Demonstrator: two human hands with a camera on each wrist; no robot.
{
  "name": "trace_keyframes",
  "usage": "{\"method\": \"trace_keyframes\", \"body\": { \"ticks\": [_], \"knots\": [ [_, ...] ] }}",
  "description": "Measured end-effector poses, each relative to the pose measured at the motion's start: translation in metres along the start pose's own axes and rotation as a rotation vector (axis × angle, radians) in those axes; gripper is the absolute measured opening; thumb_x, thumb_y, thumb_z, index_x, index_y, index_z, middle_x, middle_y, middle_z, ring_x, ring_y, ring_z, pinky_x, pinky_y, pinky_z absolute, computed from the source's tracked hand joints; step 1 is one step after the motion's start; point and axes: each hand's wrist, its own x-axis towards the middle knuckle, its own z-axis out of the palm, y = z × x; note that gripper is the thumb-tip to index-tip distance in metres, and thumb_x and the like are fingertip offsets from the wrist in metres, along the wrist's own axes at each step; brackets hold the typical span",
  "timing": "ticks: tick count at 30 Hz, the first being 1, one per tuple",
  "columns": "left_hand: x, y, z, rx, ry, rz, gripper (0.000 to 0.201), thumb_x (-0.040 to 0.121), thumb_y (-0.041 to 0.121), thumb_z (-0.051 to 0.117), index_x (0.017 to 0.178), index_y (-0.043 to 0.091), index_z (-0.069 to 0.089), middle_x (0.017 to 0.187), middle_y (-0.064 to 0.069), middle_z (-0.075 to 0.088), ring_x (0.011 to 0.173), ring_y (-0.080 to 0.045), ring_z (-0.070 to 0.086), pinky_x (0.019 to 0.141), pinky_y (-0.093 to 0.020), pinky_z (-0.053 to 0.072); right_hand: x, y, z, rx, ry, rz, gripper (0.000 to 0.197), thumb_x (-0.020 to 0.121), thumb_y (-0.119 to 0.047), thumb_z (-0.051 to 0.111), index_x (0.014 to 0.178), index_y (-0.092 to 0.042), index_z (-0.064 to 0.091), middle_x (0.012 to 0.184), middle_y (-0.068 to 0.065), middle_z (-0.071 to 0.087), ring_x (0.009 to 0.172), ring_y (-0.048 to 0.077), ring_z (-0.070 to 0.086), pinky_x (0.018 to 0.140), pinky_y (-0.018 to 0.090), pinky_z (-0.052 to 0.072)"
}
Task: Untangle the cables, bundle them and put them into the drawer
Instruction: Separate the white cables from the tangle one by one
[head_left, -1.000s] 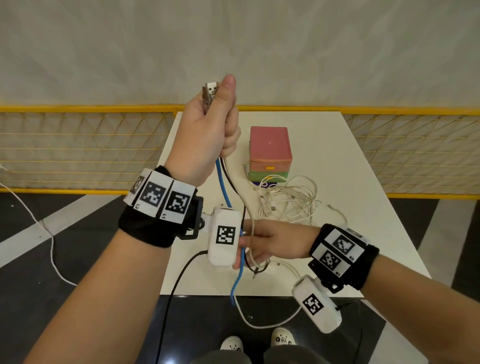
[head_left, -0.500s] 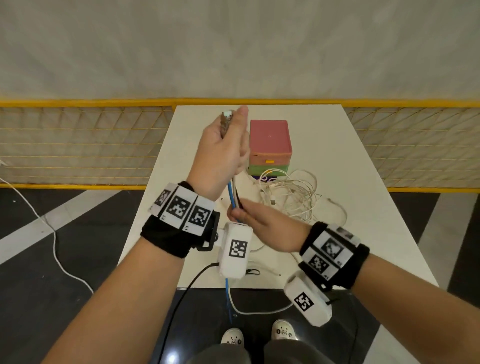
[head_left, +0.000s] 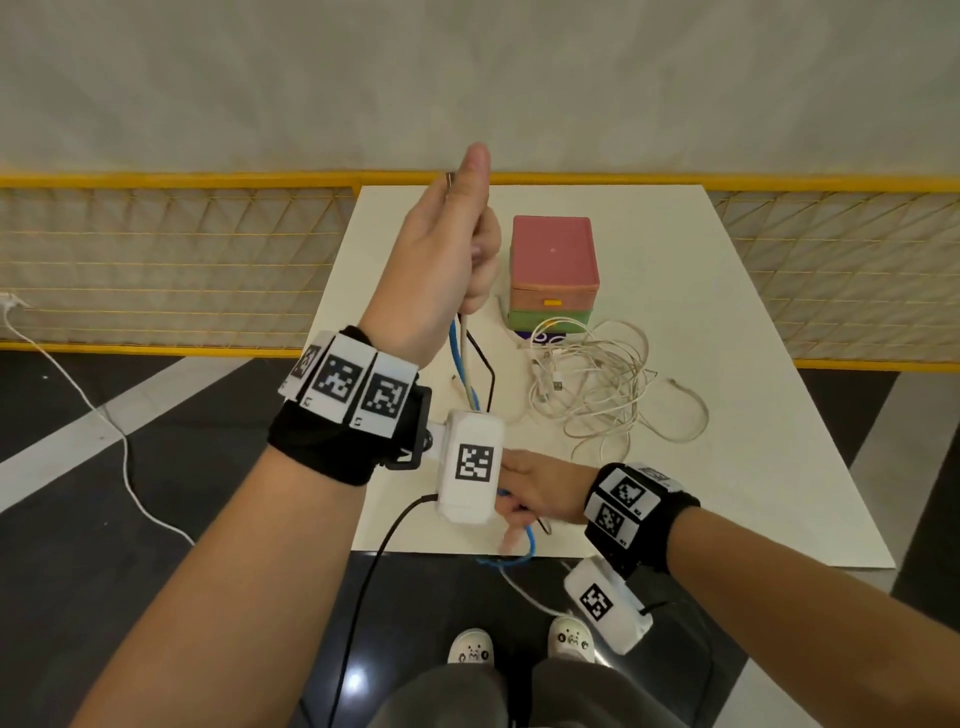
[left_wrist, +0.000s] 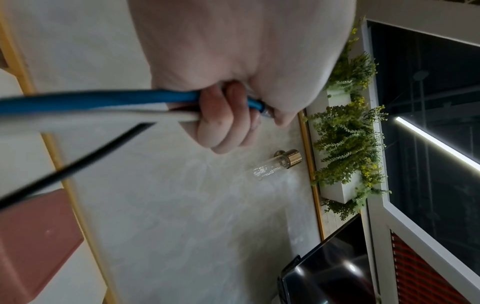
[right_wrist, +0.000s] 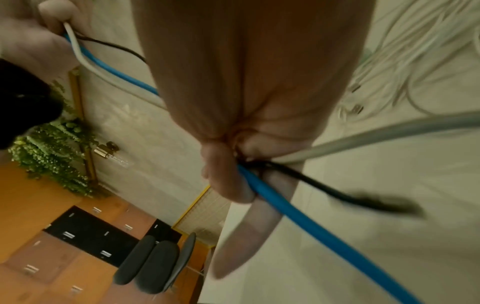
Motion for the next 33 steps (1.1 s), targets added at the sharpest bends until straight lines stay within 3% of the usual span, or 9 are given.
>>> {"method": "trace_keyframes", "body": {
  "ticks": [3, 5, 9, 11, 14, 18, 23, 27, 33],
  "knots": [
    [0.000, -0.009, -0.002, 0.028, 0.012, -0.041, 0.040, 0.102, 0.045, 0.033, 0.072, 0.018, 0.031, 0.054, 0.010, 0.030, 0.036, -0.006, 0.020, 0.036, -0.016, 0.020, 0.001, -0.002, 0.014, -0.097, -0.174, 0.078, 0.022, 0.098, -0.029, 0.039, 0.091, -0.011, 0.051, 0.066, 0.004, 0.044, 0.054, 0.012, 0.047, 0.074, 0.032, 0.057],
    [-0.003, -0.019, -0.003, 0.033, -0.006, -0.070, 0.041, 0.102, 0.044, 0.033, 0.071, 0.018, 0.030, 0.053, 0.008, 0.030, 0.036, -0.006, 0.021, 0.036, -0.016, 0.020, 0.005, -0.002, 0.007, -0.279, -0.098, 0.005, 0.043, 0.089, -0.034, 0.054, 0.122, -0.007, 0.049, 0.110, 0.010, 0.060, 0.100, 0.019, 0.059, 0.099, 0.028, 0.046],
    [-0.012, -0.041, -0.002, 0.064, -0.064, -0.097, 0.045, 0.104, 0.039, 0.031, 0.065, 0.017, 0.030, 0.058, -0.002, 0.022, 0.038, -0.009, 0.019, 0.039, -0.018, 0.019, 0.001, -0.027, -0.016, -0.212, 0.196, -0.259, 0.096, 0.074, -0.042, 0.074, 0.148, -0.021, 0.017, 0.150, -0.004, 0.033, 0.138, 0.004, 0.030, 0.118, 0.034, 0.022],
    [-0.017, -0.052, 0.000, 0.068, -0.081, -0.114, 0.041, 0.104, 0.037, 0.033, 0.069, 0.015, 0.030, 0.059, -0.002, 0.024, 0.041, -0.010, 0.021, 0.042, -0.022, 0.020, -0.004, -0.046, -0.025, -0.157, 0.229, -0.390, 0.068, 0.080, -0.032, 0.071, 0.137, -0.016, 0.038, 0.140, -0.001, 0.048, 0.133, 0.007, 0.041, 0.115, 0.035, 0.031],
    [-0.018, -0.059, 0.003, 0.024, -0.067, -0.102, 0.033, 0.104, 0.031, 0.036, 0.076, 0.014, 0.033, 0.059, 0.002, 0.029, 0.047, -0.010, 0.026, 0.045, -0.026, 0.024, -0.014, -0.072, -0.024, -0.110, 0.199, -0.423, 0.011, 0.096, -0.016, 0.047, 0.097, -0.009, 0.055, 0.089, 0.009, 0.061, 0.093, 0.021, 0.063, 0.089, 0.028, 0.052],
    [-0.010, -0.050, -0.001, -0.008, 0.027, -0.031, 0.020, 0.102, 0.025, 0.044, 0.086, 0.016, 0.040, 0.054, 0.008, 0.033, 0.042, -0.008, 0.025, 0.039, -0.021, 0.021, -0.011, -0.062, -0.001, -0.164, 0.234, -0.417, 0.025, 0.103, -0.013, 0.027, 0.083, -0.014, 0.043, 0.072, 0.002, 0.041, 0.074, 0.021, 0.047, 0.068, 0.014, 0.043],
    [0.003, -0.040, -0.016, -0.036, 0.161, -0.051, 0.040, 0.100, 0.035, 0.049, 0.067, 0.020, 0.032, 0.049, 0.009, 0.024, 0.039, -0.008, 0.017, 0.038, -0.019, 0.015, 0.002, -0.023, 0.006, -0.360, 0.230, -0.346, 0.028, 0.100, -0.016, 0.033, 0.105, 0.007, 0.048, 0.098, 0.023, 0.059, 0.090, 0.027, 0.056, 0.089, 0.037, 0.046],
    [-0.002, -0.058, -0.012, 0.110, 0.103, -0.154, 0.050, 0.101, 0.041, 0.042, 0.057, 0.021, 0.029, 0.047, 0.007, 0.024, 0.041, -0.011, 0.017, 0.040, -0.022, 0.017, 0.006, -0.055, -0.009, -0.312, 0.227, -0.419, 0.018, 0.102, -0.016, 0.033, 0.093, -0.007, 0.046, 0.076, 0.004, 0.053, 0.074, 0.005, 0.055, 0.076, 0.017, 0.044],
    [0.006, -0.056, -0.009, 0.024, 0.183, -0.093, 0.048, 0.103, 0.035, 0.041, 0.059, 0.020, 0.028, 0.046, 0.009, 0.024, 0.037, -0.008, 0.019, 0.038, -0.020, 0.015, 0.022, -0.046, -0.018, -0.349, 0.168, -0.432, 0.022, 0.103, -0.020, 0.026, 0.088, -0.014, 0.041, 0.075, 0.003, 0.047, 0.080, 0.028, 0.060, 0.076, 0.026, 0.047]
  ]
}}
